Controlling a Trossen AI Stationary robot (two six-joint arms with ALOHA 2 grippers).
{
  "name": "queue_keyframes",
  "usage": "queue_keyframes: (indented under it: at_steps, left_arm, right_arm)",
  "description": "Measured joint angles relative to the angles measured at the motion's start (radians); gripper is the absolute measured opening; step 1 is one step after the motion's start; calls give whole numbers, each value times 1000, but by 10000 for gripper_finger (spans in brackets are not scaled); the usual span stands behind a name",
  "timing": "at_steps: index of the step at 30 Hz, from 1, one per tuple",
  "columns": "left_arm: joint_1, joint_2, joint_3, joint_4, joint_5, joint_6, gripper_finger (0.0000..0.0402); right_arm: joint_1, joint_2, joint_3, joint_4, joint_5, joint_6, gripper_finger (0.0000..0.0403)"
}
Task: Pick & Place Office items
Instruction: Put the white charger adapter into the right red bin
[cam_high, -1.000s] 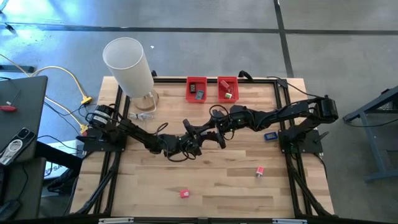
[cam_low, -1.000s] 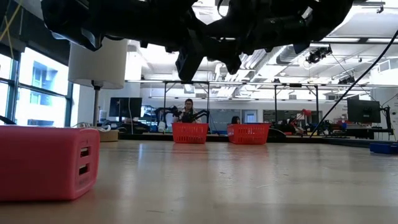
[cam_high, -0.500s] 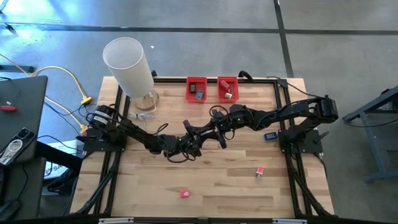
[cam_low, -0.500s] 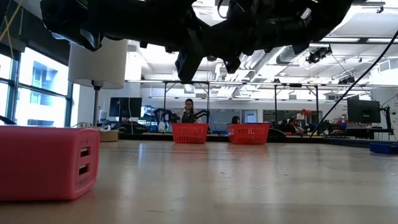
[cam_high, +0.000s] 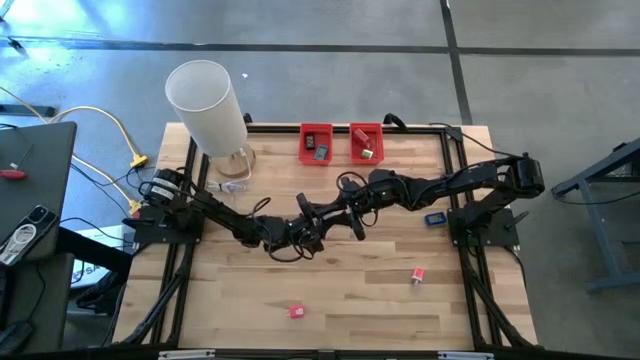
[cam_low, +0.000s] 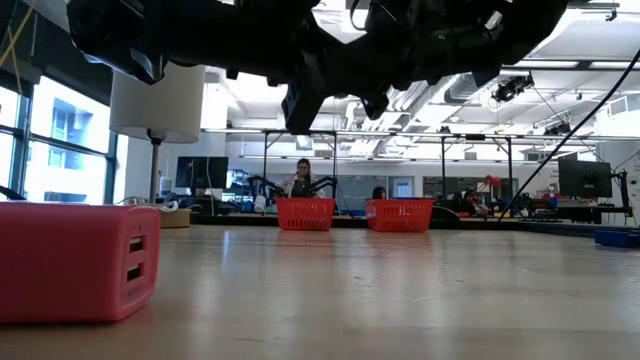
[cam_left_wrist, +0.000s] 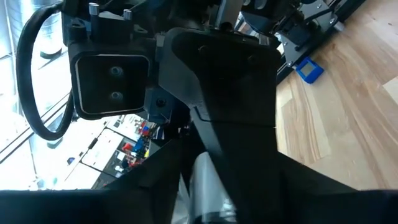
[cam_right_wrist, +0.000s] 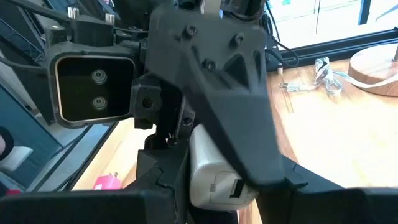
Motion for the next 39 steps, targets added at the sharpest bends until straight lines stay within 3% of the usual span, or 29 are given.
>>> queue_keyframes:
  at_steps: [10,14,19,26,31,39]
  left_arm:
    - [8,0,0,9,-13,-44,299]
    - [8,0,0,19,-31,-86,331]
    - [8,0,0,18,-31,-95,339]
    - [0,-1,0,19,-31,-127,339]
    - [-34,-2,0,24,-104,-129,340]
    - [-97,-2,0,26,-261,-133,340]
  right_arm:
    - [0,1,-2,-14,1,-2,120]
    - [0,1,-2,-14,2,-2,120]
    - [0,1,-2,-11,9,-5,120]
    - [-6,-8,-2,-17,107,-46,120]
    - [-17,-30,-3,-85,188,-65,120]
    - [-25,-103,-2,-267,503,-123,120]
